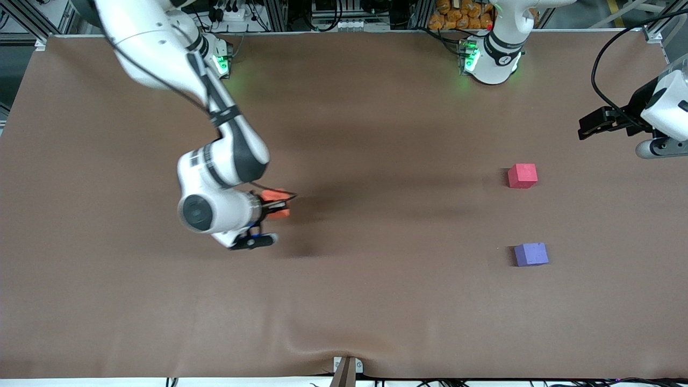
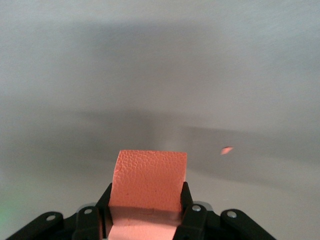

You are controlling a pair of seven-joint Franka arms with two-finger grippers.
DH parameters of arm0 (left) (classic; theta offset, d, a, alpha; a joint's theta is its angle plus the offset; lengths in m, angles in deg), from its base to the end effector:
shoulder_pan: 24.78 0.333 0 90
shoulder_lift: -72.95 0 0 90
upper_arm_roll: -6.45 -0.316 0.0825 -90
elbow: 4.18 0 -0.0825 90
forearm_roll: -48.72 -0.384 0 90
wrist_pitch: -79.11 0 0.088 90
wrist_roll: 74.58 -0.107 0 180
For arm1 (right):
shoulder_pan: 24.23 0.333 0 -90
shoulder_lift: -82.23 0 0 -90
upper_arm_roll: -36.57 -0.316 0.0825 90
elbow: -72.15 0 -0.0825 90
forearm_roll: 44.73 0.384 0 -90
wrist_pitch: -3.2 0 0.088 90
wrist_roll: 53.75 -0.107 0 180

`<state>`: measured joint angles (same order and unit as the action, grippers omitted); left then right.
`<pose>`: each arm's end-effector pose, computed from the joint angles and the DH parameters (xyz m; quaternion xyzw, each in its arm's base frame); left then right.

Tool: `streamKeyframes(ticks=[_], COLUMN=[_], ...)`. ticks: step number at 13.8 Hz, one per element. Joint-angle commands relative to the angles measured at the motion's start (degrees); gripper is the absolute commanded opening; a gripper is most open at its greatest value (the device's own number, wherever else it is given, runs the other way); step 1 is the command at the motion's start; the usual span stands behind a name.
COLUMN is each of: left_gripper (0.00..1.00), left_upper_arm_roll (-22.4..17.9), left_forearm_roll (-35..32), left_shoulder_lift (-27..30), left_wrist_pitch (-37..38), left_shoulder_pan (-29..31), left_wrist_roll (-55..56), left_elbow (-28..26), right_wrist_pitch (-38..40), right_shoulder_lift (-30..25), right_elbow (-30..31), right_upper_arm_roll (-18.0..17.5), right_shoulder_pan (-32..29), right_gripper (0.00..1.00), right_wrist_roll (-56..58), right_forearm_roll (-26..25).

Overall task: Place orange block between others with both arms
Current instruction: 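Carry the orange cube with the right gripper toward the table middle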

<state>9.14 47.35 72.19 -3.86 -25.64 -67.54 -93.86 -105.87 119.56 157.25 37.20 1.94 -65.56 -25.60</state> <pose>0.5438 -0.0308 0.6099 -0.9973 -0.0311 0.0638 0.0176 0.6105 0.3193 0.2767 -0.9815 -0.0462 0.1554 0.1019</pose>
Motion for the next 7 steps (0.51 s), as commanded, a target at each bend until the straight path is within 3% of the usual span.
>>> streamKeyframes(ticks=[1,7], left_gripper=[1.0,1.0], left_upper_arm_roll=[0.2,0.2], left_forearm_roll=[1.0,1.0], left_shoulder_lift=[0.7,0.7], left_wrist_pitch=[0.8,0.8], left_shoulder_pan=[0.7,0.7], left_wrist_roll=[-1.5,-1.5], left_elbow=[0.0,0.0], right_wrist_pitch=[-1.7,-11.0], right_shoulder_lift=[0.5,3.2], right_elbow=[-0.8,-0.7], right_upper_arm_roll=[0.7,0.9], right_shoulder_pan=[4.1,12.1], right_gripper=[0.33,0.38], right_wrist_roll=[-4.9,-15.3], right_forearm_roll=[4.3,11.4])
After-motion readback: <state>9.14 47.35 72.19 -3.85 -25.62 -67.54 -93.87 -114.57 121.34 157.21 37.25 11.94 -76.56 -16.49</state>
